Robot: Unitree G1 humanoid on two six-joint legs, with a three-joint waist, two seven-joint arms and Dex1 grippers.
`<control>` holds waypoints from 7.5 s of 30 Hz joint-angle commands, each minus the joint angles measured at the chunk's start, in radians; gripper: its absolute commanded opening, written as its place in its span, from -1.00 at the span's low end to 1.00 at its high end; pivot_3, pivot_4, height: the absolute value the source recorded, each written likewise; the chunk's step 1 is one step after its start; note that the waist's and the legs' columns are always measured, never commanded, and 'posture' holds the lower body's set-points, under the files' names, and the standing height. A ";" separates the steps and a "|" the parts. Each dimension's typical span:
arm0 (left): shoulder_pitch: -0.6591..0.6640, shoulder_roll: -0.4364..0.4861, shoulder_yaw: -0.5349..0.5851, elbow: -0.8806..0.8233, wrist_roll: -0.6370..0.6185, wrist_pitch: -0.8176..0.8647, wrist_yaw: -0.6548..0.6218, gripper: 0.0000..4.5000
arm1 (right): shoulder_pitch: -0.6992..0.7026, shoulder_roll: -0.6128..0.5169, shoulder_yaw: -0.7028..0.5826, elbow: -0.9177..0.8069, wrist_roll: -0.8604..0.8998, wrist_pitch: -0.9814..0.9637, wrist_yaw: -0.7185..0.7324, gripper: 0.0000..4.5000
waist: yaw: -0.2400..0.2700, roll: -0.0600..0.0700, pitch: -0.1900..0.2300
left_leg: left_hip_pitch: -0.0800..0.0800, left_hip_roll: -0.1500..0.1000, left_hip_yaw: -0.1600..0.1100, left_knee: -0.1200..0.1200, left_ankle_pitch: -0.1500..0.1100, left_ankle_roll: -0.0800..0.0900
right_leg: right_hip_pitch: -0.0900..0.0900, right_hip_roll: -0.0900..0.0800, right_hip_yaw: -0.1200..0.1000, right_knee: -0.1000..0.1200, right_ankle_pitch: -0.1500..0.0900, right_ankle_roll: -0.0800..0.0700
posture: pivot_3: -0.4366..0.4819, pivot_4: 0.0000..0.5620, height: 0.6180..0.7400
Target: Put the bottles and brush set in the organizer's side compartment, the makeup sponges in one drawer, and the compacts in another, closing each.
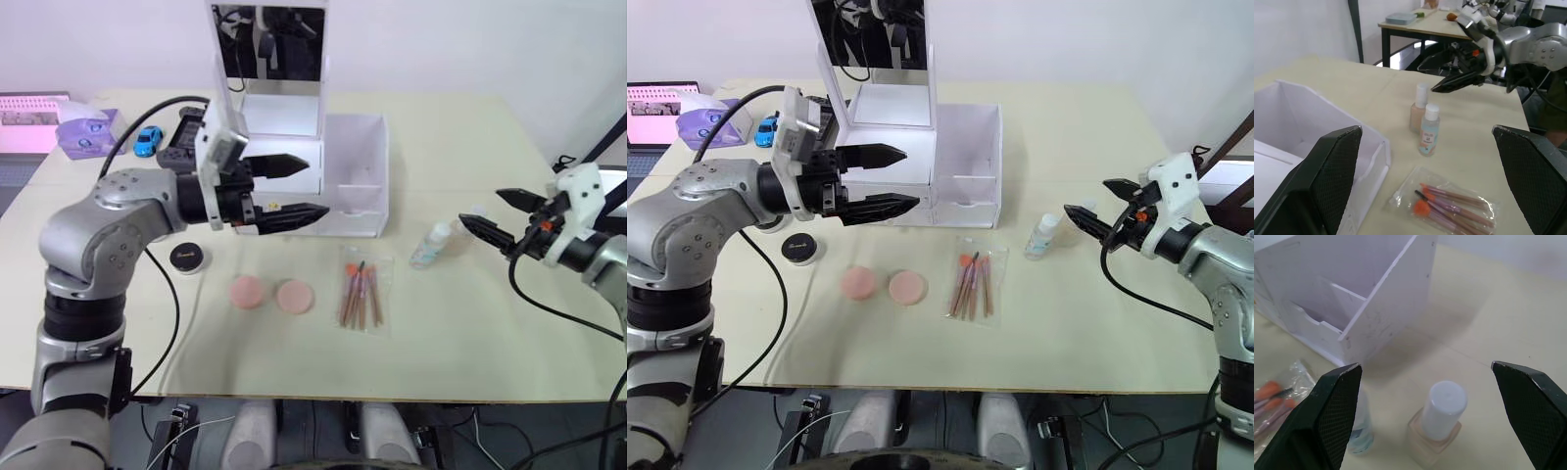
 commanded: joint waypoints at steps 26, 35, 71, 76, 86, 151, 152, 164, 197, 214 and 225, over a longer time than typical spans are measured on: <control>-0.020 0.017 0.012 -0.001 0.013 -0.059 0.012 1.00 | -0.059 0.082 0.031 0.132 -0.067 -0.075 -0.005 -0.56 | -0.001 0.000 0.000 | 0.000 0.000 0.000 0.000 0.000 0.000 | 0.000 0.000 0.000 0.000 0.001 -0.001 | -0.05 -0.47 1.00; 0.041 0.075 0.041 0.027 0.043 -0.097 -0.003 1.00 | -0.195 -0.013 -0.033 0.047 0.042 0.010 0.048 -0.56 | -0.013 0.002 0.001 | 0.000 0.000 0.000 -0.001 0.000 0.000 | -0.001 0.000 0.000 0.000 0.001 -0.001 | -0.05 -0.47 1.00; 0.182 0.090 0.086 0.016 0.106 -0.217 0.085 1.00 | -0.543 0.370 0.420 0.084 -0.209 0.255 -0.272 -0.56 | -0.022 0.002 0.001 | -0.011 0.002 -0.005 0.001 0.000 0.000 | -0.011 0.005 0.000 0.004 0.003 -0.003 | -0.05 -0.47 1.00; 0.162 0.077 0.068 0.038 0.118 -0.232 0.071 1.00 | -0.528 0.372 0.423 0.044 -0.212 0.279 -0.269 0.22 | -0.024 0.002 0.001 | -0.011 0.002 -0.005 0.001 0.001 0.000 | -0.012 0.005 0.001 0.006 0.003 -0.003 | -0.05 -0.47 1.00; 0.151 0.083 0.057 0.056 0.099 -0.230 -0.003 1.00 | -0.597 0.241 0.232 -0.153 -0.035 0.455 -0.161 0.99 | -0.022 0.001 0.001 | -0.011 0.002 -0.006 0.001 0.001 0.000 | -0.014 0.006 0.001 0.008 0.002 -0.003 | -0.05 -0.47 1.00; 0.020 0.016 -0.064 0.026 0.073 -0.150 -0.175 1.00 | 0.057 0.151 0.136 -0.312 -0.035 0.085 -0.220 0.14 | -0.001 -0.001 0.001 | 0.003 0.013 0.003 -0.008 0.000 -0.001 | -0.005 0.014 0.002 -0.003 0.002 -0.012 | -0.05 -0.47 1.00; 0.019 0.017 -0.064 0.027 0.073 -0.151 -0.173 1.00 | 0.056 0.150 0.136 -0.304 -0.041 0.081 -0.217 -0.06 | -0.001 -0.001 0.001 | 0.003 0.013 0.003 -0.008 0.000 -0.001 | -0.005 0.014 0.002 -0.003 0.002 -0.012 | -0.05 -0.47 1.00; 0.019 0.014 -0.067 0.049 0.085 -0.178 -0.157 1.00 | 0.077 0.159 0.127 -0.263 -0.055 0.056 -0.188 -0.06 | 0.000 -0.001 0.001 | 0.003 0.013 0.002 -0.008 0.000 -0.001 | -0.005 0.014 0.002 -0.003 0.002 -0.012 | -0.05 -0.47 1.00; 0.256 0.152 0.120 0.068 0.121 -0.263 -0.089 1.00 | -0.621 0.202 0.345 -0.144 0.239 0.352 -0.130 -0.69 | -0.022 0.000 0.001 | 0.002 0.014 0.000 -0.010 0.000 -0.001 | -0.007 0.015 0.001 -0.002 0.002 -0.014 | -0.05 -0.47 1.00; 0.388 0.197 0.204 -0.113 0.068 -0.186 0.022 1.00 | -0.804 0.371 0.572 0.409 -0.174 0.016 0.041 -0.69 | -0.027 0.000 0.001 | 0.002 0.014 0.001 -0.013 0.000 -0.001 | -0.010 0.016 0.002 0.000 0.003 -0.013 | -0.05 -0.47 1.00; 0.340 0.197 0.178 -0.092 0.067 -0.191 0.034 1.00 | -0.804 0.416 0.610 0.468 -0.300 -0.051 0.112 -0.69 | -0.026 0.000 0.001 | 0.002 0.014 0.000 -0.013 0.001 -0.002 | -0.010 0.016 0.002 0.001 0.003 -0.013 | -0.05 -0.47 1.00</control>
